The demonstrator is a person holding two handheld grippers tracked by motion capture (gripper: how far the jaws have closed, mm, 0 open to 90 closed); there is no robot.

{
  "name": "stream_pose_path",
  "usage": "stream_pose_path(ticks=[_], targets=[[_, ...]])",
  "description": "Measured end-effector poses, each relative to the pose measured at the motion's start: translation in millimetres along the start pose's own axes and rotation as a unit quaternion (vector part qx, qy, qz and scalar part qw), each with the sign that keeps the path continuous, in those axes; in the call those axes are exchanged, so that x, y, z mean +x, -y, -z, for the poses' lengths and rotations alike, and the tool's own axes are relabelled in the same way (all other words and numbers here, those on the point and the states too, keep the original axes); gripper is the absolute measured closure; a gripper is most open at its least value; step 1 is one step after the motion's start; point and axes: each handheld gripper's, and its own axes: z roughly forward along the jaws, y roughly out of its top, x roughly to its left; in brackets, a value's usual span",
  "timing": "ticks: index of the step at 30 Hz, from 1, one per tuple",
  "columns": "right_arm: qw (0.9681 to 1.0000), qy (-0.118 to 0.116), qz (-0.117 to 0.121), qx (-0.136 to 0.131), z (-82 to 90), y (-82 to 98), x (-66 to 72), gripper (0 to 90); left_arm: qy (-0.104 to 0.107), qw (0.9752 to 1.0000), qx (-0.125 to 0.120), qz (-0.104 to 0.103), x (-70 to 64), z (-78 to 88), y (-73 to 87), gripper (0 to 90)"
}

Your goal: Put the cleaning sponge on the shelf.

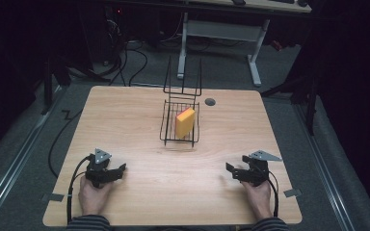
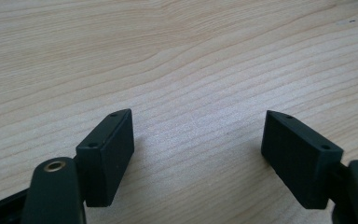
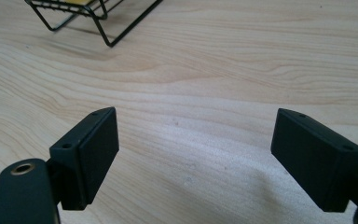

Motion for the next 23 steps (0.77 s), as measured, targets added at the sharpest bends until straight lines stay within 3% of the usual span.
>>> stream_pose_path(ticks=[8, 10, 11, 13, 23], targets=[[0.9992, 0.026, 0.022, 0.020, -7.5, 5.6, 3.2, 17.0, 0.000, 1.0000, 0.000, 0.000, 0.0, 0.0, 0.0, 25.8], [0.9967, 0.047, 0.034, 0.056, -12.0, 4.9, 5.7, 21.3, -0.001, 1.0000, 0.000, 0.000, -0.2, 0.0, 0.1, 25.8], [0.9947, 0.063, 0.051, 0.063, -13.7, 4.8, 9.3, 21.5, -0.001, 1.0000, 0.000, 0.000, -0.2, 0.1, 0.1, 25.8], [0.9938, 0.069, 0.059, 0.065, -14.5, 4.8, 11.6, 21.9, -0.001, 1.0000, 0.000, 0.000, -0.2, 0.2, 0.2, 26.0], [0.9939, 0.067, 0.059, 0.065, -14.5, 4.8, 11.4, 22.0, 0.000, 1.0000, 0.000, 0.001, -0.2, 0.4, 0.4, 26.0]])
